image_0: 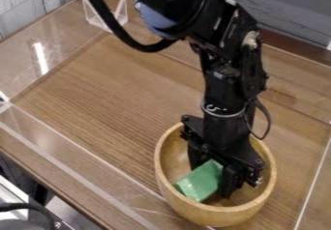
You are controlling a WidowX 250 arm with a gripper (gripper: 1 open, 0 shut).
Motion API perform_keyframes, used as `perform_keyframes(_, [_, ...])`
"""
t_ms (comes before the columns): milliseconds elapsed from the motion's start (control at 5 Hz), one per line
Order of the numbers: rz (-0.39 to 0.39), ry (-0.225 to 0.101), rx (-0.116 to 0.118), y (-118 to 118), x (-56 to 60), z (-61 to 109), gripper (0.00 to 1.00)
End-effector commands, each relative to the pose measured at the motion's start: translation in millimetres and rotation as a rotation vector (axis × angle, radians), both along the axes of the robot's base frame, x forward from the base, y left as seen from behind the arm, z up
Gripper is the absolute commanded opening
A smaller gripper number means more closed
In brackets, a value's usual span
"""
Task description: Remove the green block from inside the brown bowl and put it on the table
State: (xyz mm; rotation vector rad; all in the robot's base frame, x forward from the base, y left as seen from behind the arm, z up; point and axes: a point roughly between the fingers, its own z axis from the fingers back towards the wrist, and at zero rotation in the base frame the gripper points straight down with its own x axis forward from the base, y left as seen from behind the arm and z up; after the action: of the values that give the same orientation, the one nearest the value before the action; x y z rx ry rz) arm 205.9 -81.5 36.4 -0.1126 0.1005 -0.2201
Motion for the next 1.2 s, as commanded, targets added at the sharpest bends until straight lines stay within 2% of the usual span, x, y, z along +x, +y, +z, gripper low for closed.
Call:
perform_keyframes(0, [0.025, -0.044, -0.018, -1.0, 6.3, 18.4, 0.00])
perform_keyframes(600, [0.060, -0.049, -0.022, 1.0, 8.4, 42.4, 0.00])
perform_keyframes(1000, [0.099, -0.065, -0.025, 2.8, 10.6, 66.6, 0.00])
